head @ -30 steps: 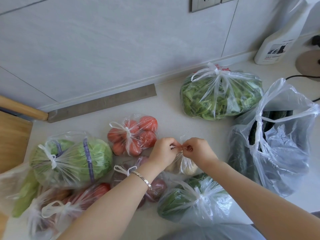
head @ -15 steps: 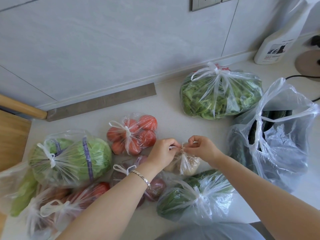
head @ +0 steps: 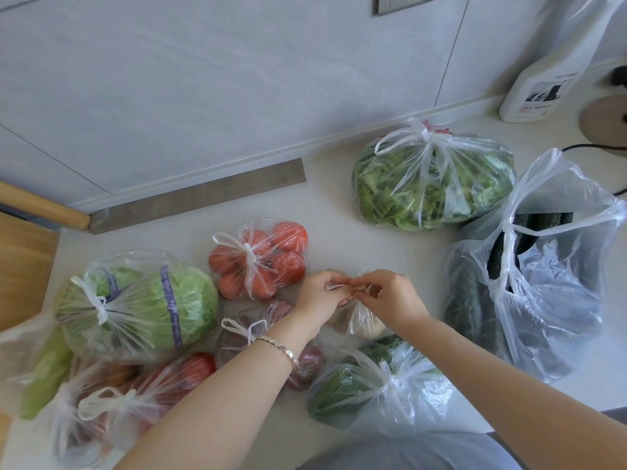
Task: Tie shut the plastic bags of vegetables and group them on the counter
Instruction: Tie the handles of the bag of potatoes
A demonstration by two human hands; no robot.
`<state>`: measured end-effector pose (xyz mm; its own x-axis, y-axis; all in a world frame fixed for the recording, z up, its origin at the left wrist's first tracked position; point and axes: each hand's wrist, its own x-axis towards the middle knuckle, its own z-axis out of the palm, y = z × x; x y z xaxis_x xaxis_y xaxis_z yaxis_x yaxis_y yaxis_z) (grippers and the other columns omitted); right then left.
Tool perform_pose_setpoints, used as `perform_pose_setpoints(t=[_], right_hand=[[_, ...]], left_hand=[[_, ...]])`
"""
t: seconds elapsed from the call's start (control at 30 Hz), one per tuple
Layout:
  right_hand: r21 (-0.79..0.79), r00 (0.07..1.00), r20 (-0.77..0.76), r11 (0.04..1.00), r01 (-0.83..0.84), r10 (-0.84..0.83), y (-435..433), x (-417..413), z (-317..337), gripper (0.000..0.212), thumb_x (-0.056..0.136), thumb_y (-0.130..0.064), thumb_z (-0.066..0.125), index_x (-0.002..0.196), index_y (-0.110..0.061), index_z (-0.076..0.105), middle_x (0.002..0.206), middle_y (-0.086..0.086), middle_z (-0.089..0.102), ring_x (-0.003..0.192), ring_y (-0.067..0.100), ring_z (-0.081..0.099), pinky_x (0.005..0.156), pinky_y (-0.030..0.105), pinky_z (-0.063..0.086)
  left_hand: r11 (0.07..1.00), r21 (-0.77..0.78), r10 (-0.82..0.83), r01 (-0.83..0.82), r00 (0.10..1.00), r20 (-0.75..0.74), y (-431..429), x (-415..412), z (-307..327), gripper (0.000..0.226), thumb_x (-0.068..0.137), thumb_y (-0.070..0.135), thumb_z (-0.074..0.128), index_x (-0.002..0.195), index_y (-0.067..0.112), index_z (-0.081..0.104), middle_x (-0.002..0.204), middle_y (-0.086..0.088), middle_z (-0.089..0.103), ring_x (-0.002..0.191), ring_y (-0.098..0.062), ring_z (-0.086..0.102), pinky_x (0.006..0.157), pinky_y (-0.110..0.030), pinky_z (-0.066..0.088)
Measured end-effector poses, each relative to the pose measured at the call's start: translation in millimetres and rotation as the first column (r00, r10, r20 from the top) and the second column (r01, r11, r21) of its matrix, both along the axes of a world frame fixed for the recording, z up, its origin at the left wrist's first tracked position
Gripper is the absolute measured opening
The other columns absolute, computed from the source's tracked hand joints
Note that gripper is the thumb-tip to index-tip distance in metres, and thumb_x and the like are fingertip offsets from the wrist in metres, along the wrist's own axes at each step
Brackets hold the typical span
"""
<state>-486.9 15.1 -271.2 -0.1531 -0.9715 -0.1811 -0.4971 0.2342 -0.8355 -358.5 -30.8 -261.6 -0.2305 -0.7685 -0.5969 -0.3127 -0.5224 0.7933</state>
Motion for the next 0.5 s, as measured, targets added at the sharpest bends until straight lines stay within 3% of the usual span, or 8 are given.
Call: perform_pose_setpoints(t=[0.13,0.2,0.3,0.43,0.5], right_hand=[[0.011,0.995,0.066,0.997,0.075,-0.075,3.1,-3.8,5.2,0.016,0.079,-0.01,0.069,0.094,-0.012,0.073,0.078,-0.005,0.064,0.066,0.001,0.056,0.064,0.004,0.045],[0.013,0.999,0.03,0.999,0.045,-0.045,3.2,-3.2,5.6,0.016,0.08,-0.009,0.067,0.096,-0.01,0.073,0.083,0.003,0.068,0.07,0.011,0.059,0.068,0.012,0.047],[-0.02,0.985,-0.159,0.997,-0.071,0.067,-0.1,-1.6,1.8,0.015,0.082,-0.005,0.061,0.092,-0.005,0.073,0.086,0.012,0.069,0.077,0.023,0.06,0.072,0.027,0.047],[0.039,0.945,-0.293,0.989,-0.14,0.146,-4.6,-4.9,-1.6,0.009,0.079,0.0,0.058,0.077,0.001,0.067,0.074,0.012,0.057,0.069,0.023,0.051,0.061,0.026,0.036],[-0.012,0.927,-0.339,0.985,-0.173,0.159,-4.4,-4.6,-3.3,0.01,0.061,0.007,0.071,0.061,0.0,0.064,0.06,0.011,0.057,0.055,0.027,0.056,0.046,0.024,0.036]], left_hand=[[1.0,-0.006,-0.01,0.01,1.0,-0.028,-0.5,0.4,-0.5,0.017,0.078,0.0,0.068,0.082,0.017,0.066,0.079,-0.002,0.067,0.074,-0.013,0.063,0.077,-0.025,0.054],[1.0,-0.001,-0.03,0.03,0.998,-0.048,-2.1,0.9,1.0,0.017,0.078,-0.005,0.066,0.079,0.012,0.067,0.073,-0.003,0.065,0.067,-0.014,0.06,0.07,-0.023,0.053],[0.999,0.019,-0.041,0.042,0.998,-0.052,-4.5,-0.8,4.5,0.014,0.079,-0.009,0.063,0.076,0.004,0.066,0.061,-0.005,0.06,0.054,-0.012,0.053,0.056,-0.018,0.045],[0.998,0.057,-0.009,0.009,1.0,-0.002,-4.4,-6.8,7.8,0.009,0.079,-0.007,0.065,0.077,0.002,0.064,0.063,-0.009,0.06,0.041,-0.002,0.055,0.048,-0.012,0.045],[0.999,0.038,-0.021,0.02,0.999,0.042,-5.8,-9.0,6.4,0.014,0.08,-0.006,0.064,0.073,0.006,0.064,0.064,-0.009,0.061,0.044,-0.005,0.056,0.051,-0.014,0.048]])
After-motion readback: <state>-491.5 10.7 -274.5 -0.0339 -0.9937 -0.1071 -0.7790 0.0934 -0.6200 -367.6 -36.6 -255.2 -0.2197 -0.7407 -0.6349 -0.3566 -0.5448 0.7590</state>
